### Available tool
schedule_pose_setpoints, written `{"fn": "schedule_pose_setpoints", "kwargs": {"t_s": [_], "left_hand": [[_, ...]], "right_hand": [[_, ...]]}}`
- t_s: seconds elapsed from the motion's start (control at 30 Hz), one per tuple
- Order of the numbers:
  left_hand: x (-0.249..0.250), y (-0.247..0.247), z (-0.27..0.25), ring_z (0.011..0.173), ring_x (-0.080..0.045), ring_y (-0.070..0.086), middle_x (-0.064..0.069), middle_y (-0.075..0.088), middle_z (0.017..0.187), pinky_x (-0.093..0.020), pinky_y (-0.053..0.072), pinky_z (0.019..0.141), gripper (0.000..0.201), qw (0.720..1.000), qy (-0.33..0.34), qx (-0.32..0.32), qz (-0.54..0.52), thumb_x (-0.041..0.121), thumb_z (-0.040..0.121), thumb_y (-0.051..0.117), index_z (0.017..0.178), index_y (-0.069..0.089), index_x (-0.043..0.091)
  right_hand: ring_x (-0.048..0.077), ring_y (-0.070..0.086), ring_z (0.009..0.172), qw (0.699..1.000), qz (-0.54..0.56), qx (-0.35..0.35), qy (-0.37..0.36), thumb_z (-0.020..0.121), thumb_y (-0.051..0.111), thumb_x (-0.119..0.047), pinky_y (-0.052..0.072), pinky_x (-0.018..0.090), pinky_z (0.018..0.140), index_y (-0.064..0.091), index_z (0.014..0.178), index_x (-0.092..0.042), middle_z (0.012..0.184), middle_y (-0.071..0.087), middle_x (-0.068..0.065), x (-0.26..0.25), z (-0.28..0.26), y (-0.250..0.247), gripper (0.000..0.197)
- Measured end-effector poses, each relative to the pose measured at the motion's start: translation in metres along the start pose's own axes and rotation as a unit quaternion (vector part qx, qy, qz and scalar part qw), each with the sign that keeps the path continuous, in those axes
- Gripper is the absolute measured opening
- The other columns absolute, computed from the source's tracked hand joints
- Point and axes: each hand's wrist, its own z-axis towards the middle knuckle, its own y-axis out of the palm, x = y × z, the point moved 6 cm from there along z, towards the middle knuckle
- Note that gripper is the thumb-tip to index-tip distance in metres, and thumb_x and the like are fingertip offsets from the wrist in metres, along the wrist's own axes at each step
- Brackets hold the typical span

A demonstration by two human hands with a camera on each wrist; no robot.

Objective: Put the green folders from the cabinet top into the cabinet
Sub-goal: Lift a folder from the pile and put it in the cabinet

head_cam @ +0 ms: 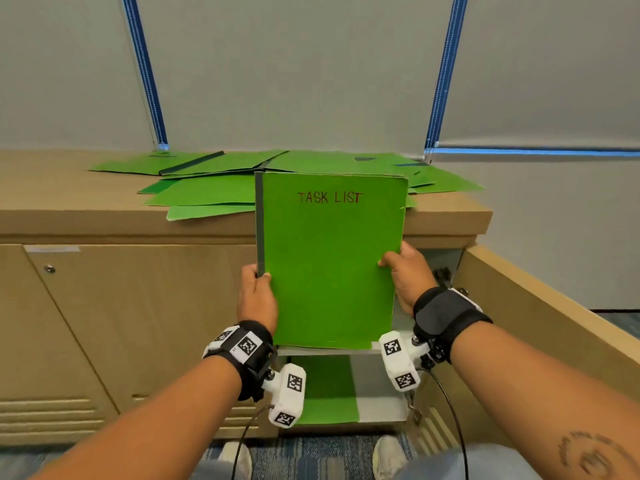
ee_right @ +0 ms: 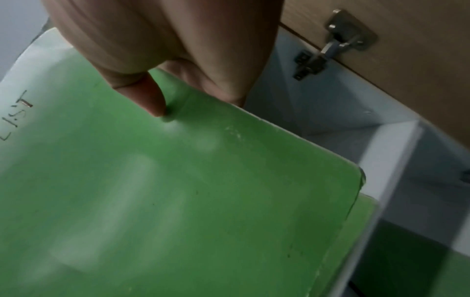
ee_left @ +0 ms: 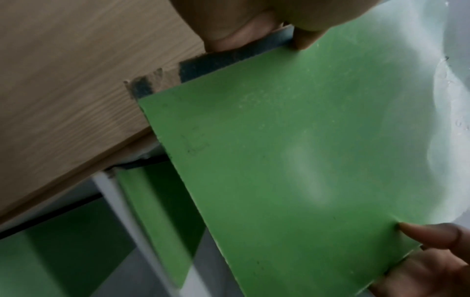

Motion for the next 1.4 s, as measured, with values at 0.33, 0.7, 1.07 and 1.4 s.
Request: {"fn": "schedule_pose_setpoints", "kwargs": {"t_s": [0.33, 0.7, 1.07, 1.4], "left_hand": [[-0.124, 0.038, -0.039, 0.08, -0.026, 0.051, -0.011, 0.057, 0.09, -0.03, 0.034, 0.069, 0.007, 0.994, -0.064, -0.043, 0.076, 0.009, 0.098, 0.042, 0.102, 0.047, 0.011], [-0.18, 0.105, 0.009, 0.144, -0.027, 0.019, -0.011, 0.017, 0.156, -0.032, 0.015, 0.118, 0.08, 0.939, -0.033, -0.162, 0.303, 0.044, 0.085, 0.065, 0.15, 0.025, 0.021], [-0.232, 0.156, 0.022, 0.146, -0.03, -0.015, -0.001, -0.014, 0.161, -0.06, -0.009, 0.114, 0.114, 0.642, 0.106, -0.5, 0.571, 0.063, 0.068, 0.071, 0.15, -0.006, 0.04], [-0.226, 0.153, 0.048, 0.147, -0.029, 0.015, -0.003, 0.018, 0.16, -0.059, 0.006, 0.116, 0.098, 0.618, 0.075, -0.488, 0.612, 0.053, 0.072, 0.074, 0.149, 0.017, 0.039]], "right_hand": [[0.025, 0.056, 0.077, 0.99, -0.065, 0.003, 0.129, 0.065, 0.052, -0.013, 0.047, 0.039, 0.071, 0.065, 0.087, -0.015, 0.086, 0.067, 0.014, 0.16, 0.018, -0.021, 0.026], [0.039, 0.066, 0.083, 0.975, -0.13, 0.019, 0.177, 0.061, 0.067, -0.009, 0.056, 0.052, 0.079, 0.061, 0.093, -0.01, 0.095, 0.07, 0.023, 0.256, 0.118, -0.014, 0.033], [0.04, 0.068, 0.09, 0.954, -0.208, -0.051, 0.21, 0.074, 0.061, 0.002, 0.055, 0.052, 0.081, 0.069, 0.096, 0.0, 0.095, 0.071, 0.024, 0.315, 0.186, 0.01, 0.024], [0.034, 0.058, 0.115, 0.918, -0.325, -0.081, 0.213, 0.084, 0.062, -0.005, 0.048, 0.037, 0.096, 0.054, 0.127, 0.001, 0.127, 0.059, 0.019, 0.287, 0.184, 0.031, 0.044]]}}
